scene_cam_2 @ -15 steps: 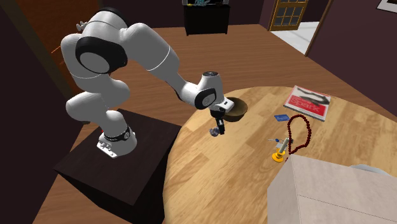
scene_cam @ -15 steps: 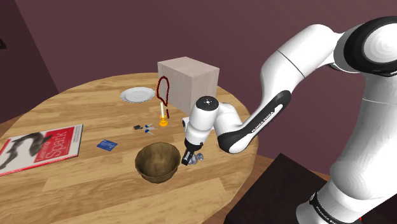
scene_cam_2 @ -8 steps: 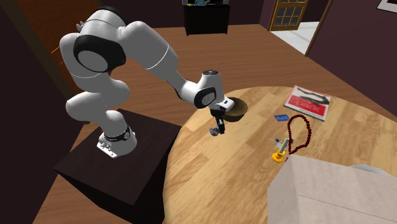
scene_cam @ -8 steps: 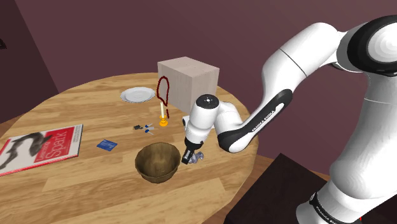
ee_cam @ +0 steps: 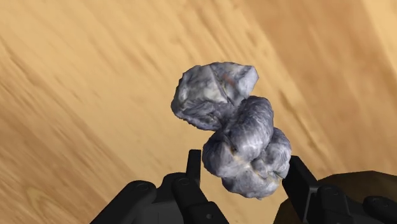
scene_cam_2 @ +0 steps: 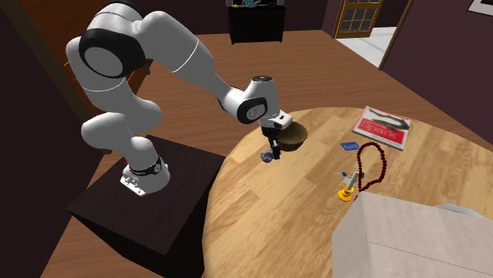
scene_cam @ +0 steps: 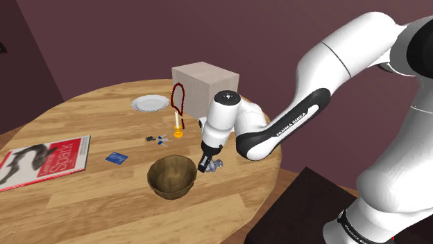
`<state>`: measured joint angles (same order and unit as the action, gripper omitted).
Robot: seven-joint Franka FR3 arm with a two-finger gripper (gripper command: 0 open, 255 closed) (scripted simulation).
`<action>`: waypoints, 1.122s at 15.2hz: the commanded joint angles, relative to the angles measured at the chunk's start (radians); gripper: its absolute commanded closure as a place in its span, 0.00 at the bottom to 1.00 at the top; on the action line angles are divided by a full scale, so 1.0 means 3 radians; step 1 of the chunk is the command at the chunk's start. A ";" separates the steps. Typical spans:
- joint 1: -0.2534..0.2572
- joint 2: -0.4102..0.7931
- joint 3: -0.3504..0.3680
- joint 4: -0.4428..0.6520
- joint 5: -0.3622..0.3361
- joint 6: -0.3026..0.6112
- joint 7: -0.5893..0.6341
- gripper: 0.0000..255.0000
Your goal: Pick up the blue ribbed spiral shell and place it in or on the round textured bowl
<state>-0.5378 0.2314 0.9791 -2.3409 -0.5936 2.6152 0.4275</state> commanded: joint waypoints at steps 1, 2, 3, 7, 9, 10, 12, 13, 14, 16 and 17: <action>-0.0120 -0.0108 0.0125 -0.0012 0.0197 -0.0033 -0.0156 1.00; -0.0172 -0.0162 0.0185 -0.0012 0.0295 -0.0053 -0.0228 1.00; -0.0224 -0.0218 0.0245 -0.0012 0.0397 -0.0074 -0.0303 1.00; -0.0419 -0.0468 0.0467 0.0001 0.0845 -0.0163 -0.0631 1.00; -0.0493 -0.0611 0.0551 0.0014 0.1097 -0.0214 -0.0815 1.00; -0.0519 -0.0687 0.0580 0.0023 0.1227 -0.0242 -0.0911 1.00; -0.0534 -0.0837 0.0597 0.0045 0.1483 -0.0307 -0.1098 1.00; -0.0527 -0.0909 0.0589 0.0059 0.1601 -0.0343 -0.1185 1.00; -0.0508 -0.0976 0.0568 0.0075 0.1708 -0.0383 -0.1265 1.00; -0.0462 -0.1098 0.0515 0.0110 0.1892 -0.0468 -0.1403 1.00; -0.0436 -0.1152 0.0483 0.0129 0.1970 -0.0512 -0.1461 1.00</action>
<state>-0.6760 -0.0948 1.1337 -2.3085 -0.0330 2.4765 0.0125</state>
